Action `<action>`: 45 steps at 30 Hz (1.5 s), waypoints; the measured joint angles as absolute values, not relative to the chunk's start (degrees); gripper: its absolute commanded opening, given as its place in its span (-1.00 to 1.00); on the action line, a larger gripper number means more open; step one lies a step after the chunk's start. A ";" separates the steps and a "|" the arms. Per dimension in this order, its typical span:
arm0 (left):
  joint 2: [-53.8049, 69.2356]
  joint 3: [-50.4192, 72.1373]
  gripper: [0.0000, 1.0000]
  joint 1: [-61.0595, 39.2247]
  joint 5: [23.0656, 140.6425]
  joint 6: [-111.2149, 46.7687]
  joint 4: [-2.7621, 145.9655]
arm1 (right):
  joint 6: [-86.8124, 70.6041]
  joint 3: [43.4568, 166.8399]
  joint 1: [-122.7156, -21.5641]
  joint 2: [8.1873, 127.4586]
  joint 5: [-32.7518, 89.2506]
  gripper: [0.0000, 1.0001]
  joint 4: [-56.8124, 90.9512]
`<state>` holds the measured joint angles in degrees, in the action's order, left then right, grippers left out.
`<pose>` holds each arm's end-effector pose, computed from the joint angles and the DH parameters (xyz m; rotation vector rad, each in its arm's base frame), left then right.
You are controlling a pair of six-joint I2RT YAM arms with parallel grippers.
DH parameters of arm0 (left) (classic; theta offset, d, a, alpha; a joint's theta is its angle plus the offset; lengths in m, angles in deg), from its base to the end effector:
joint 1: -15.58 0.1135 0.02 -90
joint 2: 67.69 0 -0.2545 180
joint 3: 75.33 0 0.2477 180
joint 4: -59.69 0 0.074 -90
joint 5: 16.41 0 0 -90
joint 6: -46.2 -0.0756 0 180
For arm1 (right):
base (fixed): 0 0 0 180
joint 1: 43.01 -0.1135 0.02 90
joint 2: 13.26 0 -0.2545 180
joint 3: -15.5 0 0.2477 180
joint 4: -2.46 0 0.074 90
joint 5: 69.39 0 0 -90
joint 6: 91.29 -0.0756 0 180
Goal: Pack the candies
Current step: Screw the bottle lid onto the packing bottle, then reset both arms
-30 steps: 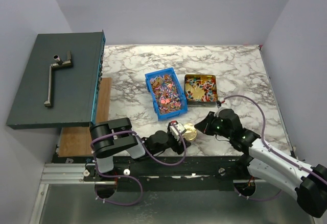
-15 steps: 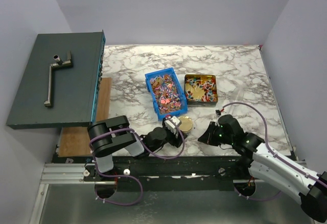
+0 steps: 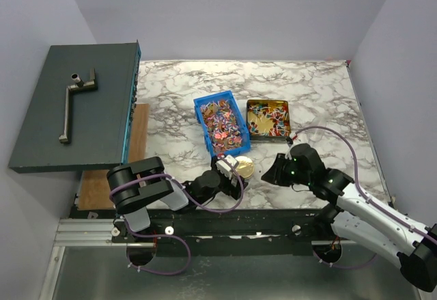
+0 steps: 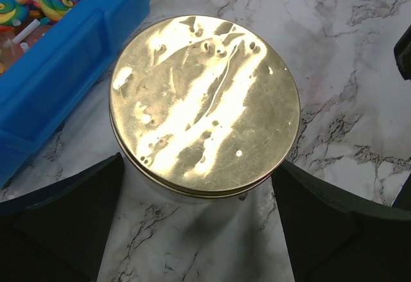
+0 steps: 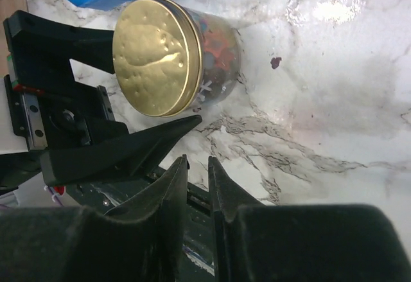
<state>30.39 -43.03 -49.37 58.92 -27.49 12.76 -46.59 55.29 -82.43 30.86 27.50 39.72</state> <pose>0.1429 -0.2606 0.0920 0.6382 1.8473 -0.7164 0.1455 0.1313 0.1730 0.0597 2.4594 0.8542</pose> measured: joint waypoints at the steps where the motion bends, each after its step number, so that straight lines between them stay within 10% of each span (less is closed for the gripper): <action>1: 30.00 -43.14 0.98 -49.37 58.92 -27.40 13.09 | -46.15 55.84 -82.43 31.14 27.31 -0.52 39.70; 36: -8.12 -37.98 0.97 -50.44 65.34 -24.86 63.27 | -37.65 66.79 -82.43 37.35 19.85 0.11 38.67; 45: -8.56 -22.63 0.97 -50.44 65.19 -25.19 80.84 | -35.68 70.40 -82.43 38.36 18.24 1.00 38.65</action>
